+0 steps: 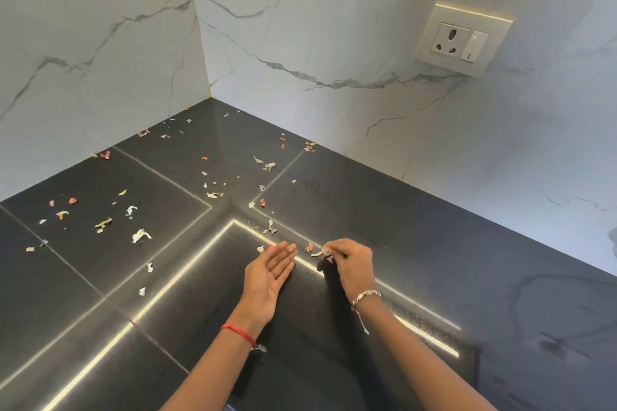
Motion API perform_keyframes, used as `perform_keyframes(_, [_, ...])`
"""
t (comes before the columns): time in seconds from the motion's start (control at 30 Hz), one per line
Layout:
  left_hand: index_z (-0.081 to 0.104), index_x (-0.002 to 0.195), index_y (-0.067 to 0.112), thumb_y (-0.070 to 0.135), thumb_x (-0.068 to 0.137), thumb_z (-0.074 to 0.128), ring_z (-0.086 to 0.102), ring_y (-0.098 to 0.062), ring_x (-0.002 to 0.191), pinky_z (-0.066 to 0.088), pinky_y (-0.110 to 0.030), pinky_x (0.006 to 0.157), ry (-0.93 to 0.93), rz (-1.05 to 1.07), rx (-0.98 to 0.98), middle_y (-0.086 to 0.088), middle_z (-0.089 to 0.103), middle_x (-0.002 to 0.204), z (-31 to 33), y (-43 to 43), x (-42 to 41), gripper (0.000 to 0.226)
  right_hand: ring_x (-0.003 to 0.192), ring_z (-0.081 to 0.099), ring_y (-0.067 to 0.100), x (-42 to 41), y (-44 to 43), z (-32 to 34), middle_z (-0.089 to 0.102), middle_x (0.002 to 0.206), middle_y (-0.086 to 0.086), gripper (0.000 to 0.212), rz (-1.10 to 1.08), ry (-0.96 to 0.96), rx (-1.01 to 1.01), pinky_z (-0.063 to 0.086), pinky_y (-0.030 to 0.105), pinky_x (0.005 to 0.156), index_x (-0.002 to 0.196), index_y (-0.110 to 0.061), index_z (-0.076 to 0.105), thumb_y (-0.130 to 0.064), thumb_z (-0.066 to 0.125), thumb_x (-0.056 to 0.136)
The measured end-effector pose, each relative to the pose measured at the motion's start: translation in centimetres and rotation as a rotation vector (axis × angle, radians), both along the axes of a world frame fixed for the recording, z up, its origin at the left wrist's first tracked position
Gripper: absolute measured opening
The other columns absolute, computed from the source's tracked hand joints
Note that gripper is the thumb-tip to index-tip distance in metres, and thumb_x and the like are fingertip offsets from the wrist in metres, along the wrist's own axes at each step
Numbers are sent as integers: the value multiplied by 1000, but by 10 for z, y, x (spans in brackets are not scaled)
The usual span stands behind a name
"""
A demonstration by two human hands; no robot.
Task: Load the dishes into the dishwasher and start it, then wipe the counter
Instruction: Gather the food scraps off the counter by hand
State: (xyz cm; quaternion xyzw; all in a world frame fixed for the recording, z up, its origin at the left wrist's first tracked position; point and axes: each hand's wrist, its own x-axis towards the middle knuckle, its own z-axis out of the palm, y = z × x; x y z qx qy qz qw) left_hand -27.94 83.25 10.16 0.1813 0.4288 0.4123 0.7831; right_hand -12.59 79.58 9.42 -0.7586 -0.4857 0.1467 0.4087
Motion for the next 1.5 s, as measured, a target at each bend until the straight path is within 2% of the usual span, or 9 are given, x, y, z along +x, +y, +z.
perform_keyframes(0.2, [59, 96, -1, 23, 98, 38, 66, -27, 81, 56, -35, 73, -278, -20, -303, -18, 67, 90, 0, -3, 13, 32, 71, 67, 8, -33, 2, 27, 72, 71, -2, 14, -76, 639, 38, 54, 20, 72, 74, -16, 75, -2, 74, 74])
perform_keyframes(0.3, [63, 86, -3, 20, 97, 36, 66, -26, 69, 58, -31, 61, -345, -35, -355, -17, 66, 77, 3, -8, 20, 36, 75, 64, 10, -65, -4, 24, 70, 74, -2, 16, 36, 391, -44, 50, 22, 74, 83, -9, 75, 2, 66, 79])
perform_keyframes(0.43, [66, 80, -8, 20, 99, 31, 66, -32, 82, 47, -35, 95, -473, 2, -383, -23, 67, 84, 0, -9, 25, 49, 110, 52, -6, -82, -16, 19, 64, 110, -13, 34, 165, -38, -15, 27, 9, 101, 119, 2, 58, 1, 42, 89])
perform_keyframes(0.57, [64, 76, -2, 12, 98, 33, 67, -20, 55, 57, -25, 53, -426, -9, -375, -14, 66, 65, 1, -7, 17, 40, 107, 56, 4, -63, -24, 29, 66, 114, 4, 21, 289, 27, 48, 31, 3, 96, 103, -5, 71, -3, 57, 87])
perform_keyframes(0.73, [52, 71, 4, 8, 96, 34, 56, -17, 41, 49, -20, 41, -500, 69, -441, -8, 56, 53, 5, -4, 10, 31, 86, 64, 10, -21, 0, 36, 72, 95, 6, 18, 7, 116, 139, 50, 18, 84, 91, -6, 74, 3, 62, 81])
perform_keyframes(0.87, [45, 69, 11, 10, 95, 33, 45, -12, 36, 38, -14, 36, -503, 61, -440, -4, 47, 49, 2, -4, -1, 29, 142, 22, 22, 0, 15, 6, 27, 152, 11, 46, 60, -12, -339, 17, 30, 114, 140, -4, 37, -23, 43, 98])
perform_keyframes(1.0, [44, 68, 11, 11, 95, 33, 44, -12, 36, 38, -13, 37, -472, 56, -406, -4, 46, 50, 2, -5, -9, 29, 145, -7, 19, -17, 19, -18, -5, 157, 6, 64, 190, -271, -460, -6, 32, 116, 150, -14, 8, -44, 31, 98])
perform_keyframes(1.23, [45, 68, 11, 12, 97, 32, 43, -12, 38, 39, -16, 37, -431, 67, -389, -4, 47, 50, 4, -10, -19, 33, 145, 7, 21, -45, -1, -25, 19, 155, 3, 43, 408, -318, -307, 5, 28, 117, 142, -11, 35, -19, 36, 101])
perform_keyframes(1.5, [46, 69, 10, 11, 96, 31, 46, -12, 36, 39, -13, 39, -407, 43, -383, -5, 48, 48, 5, -17, -21, 31, 94, 55, 21, -36, -27, -9, 65, 94, 13, 14, 157, -81, -117, 38, 17, 84, 87, 2, 72, -6, 61, 86])
